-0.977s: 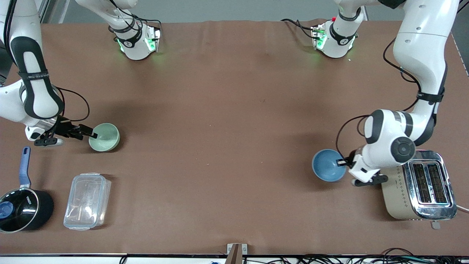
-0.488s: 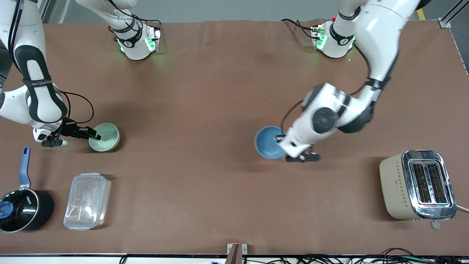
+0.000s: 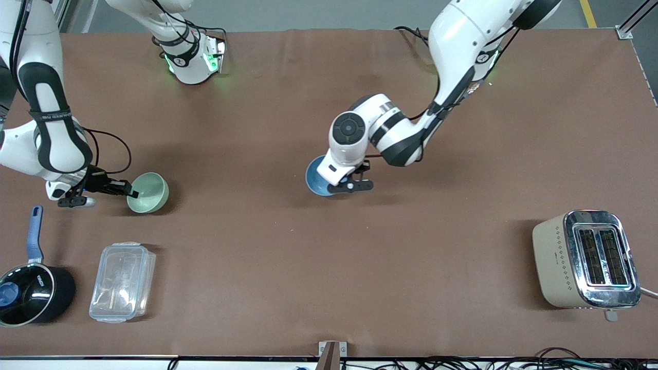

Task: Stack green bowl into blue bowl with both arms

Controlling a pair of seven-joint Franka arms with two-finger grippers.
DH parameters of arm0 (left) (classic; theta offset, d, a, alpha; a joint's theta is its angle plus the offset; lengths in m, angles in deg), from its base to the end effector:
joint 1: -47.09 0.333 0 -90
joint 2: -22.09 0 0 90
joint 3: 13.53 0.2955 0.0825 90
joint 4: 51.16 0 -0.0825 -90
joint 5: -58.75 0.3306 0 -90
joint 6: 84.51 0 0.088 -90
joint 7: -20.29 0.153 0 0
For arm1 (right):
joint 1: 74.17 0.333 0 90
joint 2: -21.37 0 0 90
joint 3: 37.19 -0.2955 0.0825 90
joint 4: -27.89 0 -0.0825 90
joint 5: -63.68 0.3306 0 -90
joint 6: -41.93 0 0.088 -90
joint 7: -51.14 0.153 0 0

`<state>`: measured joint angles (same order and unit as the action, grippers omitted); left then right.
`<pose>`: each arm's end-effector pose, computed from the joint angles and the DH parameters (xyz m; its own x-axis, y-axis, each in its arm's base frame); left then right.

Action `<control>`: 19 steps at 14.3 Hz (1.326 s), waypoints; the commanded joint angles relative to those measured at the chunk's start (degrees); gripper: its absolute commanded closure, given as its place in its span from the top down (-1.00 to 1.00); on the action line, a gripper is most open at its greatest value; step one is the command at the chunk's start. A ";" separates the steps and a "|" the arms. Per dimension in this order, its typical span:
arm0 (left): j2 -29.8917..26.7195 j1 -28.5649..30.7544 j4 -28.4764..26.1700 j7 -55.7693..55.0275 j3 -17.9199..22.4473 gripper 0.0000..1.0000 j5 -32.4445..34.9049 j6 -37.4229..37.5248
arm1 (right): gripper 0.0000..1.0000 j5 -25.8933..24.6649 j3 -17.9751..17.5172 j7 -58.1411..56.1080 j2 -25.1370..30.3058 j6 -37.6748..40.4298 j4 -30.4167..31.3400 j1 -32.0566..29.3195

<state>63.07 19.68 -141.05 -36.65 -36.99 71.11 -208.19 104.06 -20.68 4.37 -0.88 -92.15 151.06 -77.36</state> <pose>0.4340 -0.4638 0.2132 0.9920 0.0615 -0.1102 0.0620 -0.9981 0.0015 0.4904 -0.1468 0.1940 0.9962 -0.0662 0.0559 -0.0413 -0.9298 -0.3658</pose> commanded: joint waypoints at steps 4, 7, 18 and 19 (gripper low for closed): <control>4.73 -2.13 2.09 -3.00 0.35 -0.93 1.09 -9.20 | -0.99 -1.96 -0.33 3.50 10.72 1.19 1.02 1.35; 4.56 -1.69 2.70 -2.39 0.70 1.00 1.44 -9.29 | -0.99 -11.86 -3.48 17.09 14.50 1.62 0.15 2.32; -17.31 19.91 5.78 21.76 2.20 1.00 5.13 12.05 | -0.99 -25.35 -29.76 65.54 15.22 6.22 -7.42 2.84; -19.07 21.85 5.69 24.83 2.02 1.00 4.61 13.81 | -0.99 -25.44 -31.52 68.45 14.00 4.46 -7.41 3.02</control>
<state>48.60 38.19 -133.05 -16.53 -34.25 75.76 -197.13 80.08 -48.78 66.93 14.67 -85.33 144.10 -73.96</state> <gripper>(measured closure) 0.000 0.956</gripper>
